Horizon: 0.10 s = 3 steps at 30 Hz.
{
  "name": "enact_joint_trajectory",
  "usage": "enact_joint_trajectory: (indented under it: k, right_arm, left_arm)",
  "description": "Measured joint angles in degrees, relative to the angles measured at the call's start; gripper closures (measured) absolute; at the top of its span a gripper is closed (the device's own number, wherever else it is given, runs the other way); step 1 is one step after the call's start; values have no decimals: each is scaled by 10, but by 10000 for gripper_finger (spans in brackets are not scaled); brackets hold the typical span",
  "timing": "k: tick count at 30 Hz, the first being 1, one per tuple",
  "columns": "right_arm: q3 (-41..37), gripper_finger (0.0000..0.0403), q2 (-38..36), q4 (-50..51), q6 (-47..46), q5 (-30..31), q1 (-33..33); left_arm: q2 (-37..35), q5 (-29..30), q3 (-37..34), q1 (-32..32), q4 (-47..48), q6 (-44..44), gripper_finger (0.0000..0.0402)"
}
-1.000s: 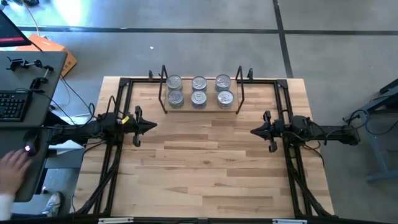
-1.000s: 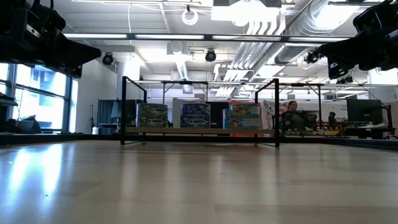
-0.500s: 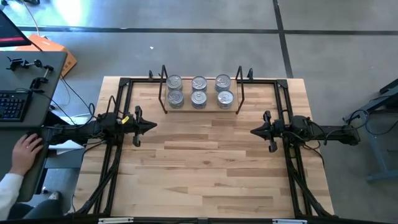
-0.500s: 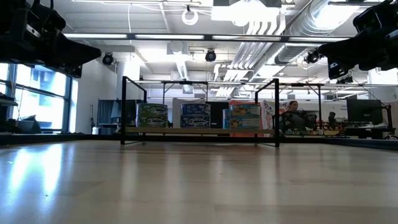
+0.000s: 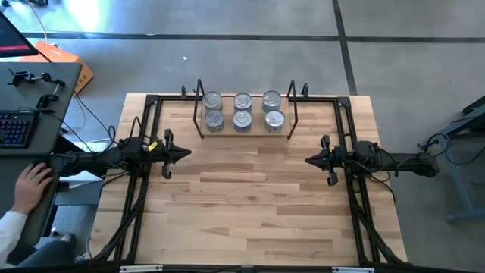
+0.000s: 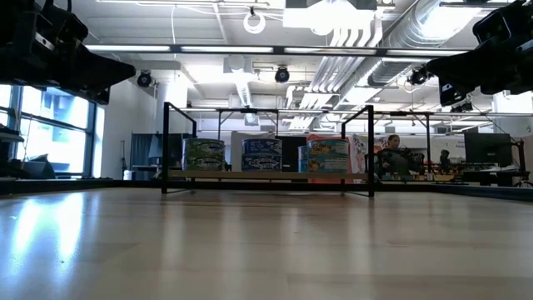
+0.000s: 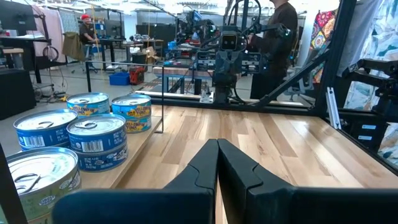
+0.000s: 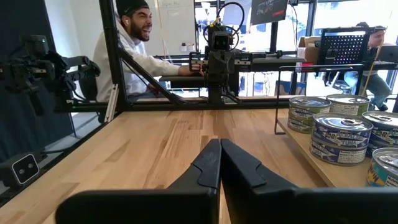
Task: Stack canned seafood by type on shelf
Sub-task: Return to Home Position
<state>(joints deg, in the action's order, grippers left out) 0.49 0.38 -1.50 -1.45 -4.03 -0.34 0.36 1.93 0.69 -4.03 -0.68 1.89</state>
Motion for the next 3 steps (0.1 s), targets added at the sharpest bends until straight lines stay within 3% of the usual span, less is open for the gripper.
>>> enact_joint_trajectory:
  k: [3]
  right_arm:
    - [0, 400, 0, 0, 0, 0, 0]
  left_arm:
    - [0, 0, 0, 0, 0, 0, 401]
